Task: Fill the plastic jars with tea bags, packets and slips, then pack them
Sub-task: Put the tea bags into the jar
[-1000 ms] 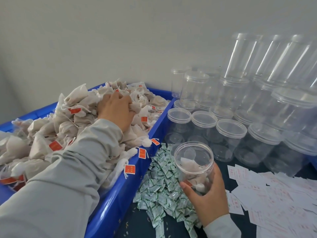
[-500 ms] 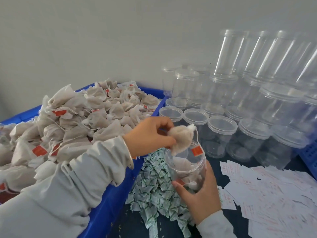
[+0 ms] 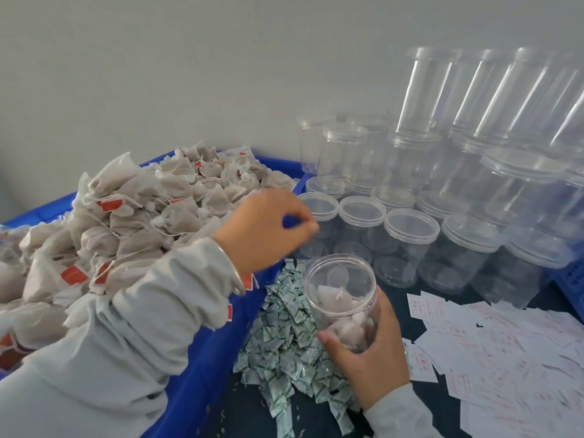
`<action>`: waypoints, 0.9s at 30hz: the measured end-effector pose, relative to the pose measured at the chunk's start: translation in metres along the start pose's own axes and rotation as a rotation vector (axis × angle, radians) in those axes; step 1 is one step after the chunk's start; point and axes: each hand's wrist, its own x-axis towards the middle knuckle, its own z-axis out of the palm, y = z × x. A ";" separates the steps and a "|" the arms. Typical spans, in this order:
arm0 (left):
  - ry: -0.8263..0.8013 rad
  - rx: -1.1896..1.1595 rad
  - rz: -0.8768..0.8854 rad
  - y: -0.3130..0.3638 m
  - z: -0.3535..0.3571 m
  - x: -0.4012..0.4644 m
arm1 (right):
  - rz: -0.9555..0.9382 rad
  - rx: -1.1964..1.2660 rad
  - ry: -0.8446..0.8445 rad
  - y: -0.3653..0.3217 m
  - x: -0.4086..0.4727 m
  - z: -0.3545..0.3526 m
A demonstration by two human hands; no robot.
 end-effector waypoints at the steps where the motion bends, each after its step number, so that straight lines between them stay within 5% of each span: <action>1: 0.100 0.024 -0.062 -0.007 -0.008 0.003 | 0.001 -0.002 -0.002 0.000 0.000 0.000; 4: 0.183 0.209 -0.250 -0.036 -0.028 0.010 | 0.000 0.008 -0.006 -0.001 0.000 0.000; 8: -0.108 0.494 -0.517 -0.072 -0.030 0.010 | 0.006 0.029 -0.010 0.000 0.000 0.000; 16: -0.212 0.770 -0.509 -0.079 -0.022 0.012 | 0.002 0.014 -0.007 -0.002 -0.003 0.000; 27: -0.126 0.649 -0.574 -0.085 -0.018 0.017 | -0.004 0.001 0.000 -0.001 -0.003 0.000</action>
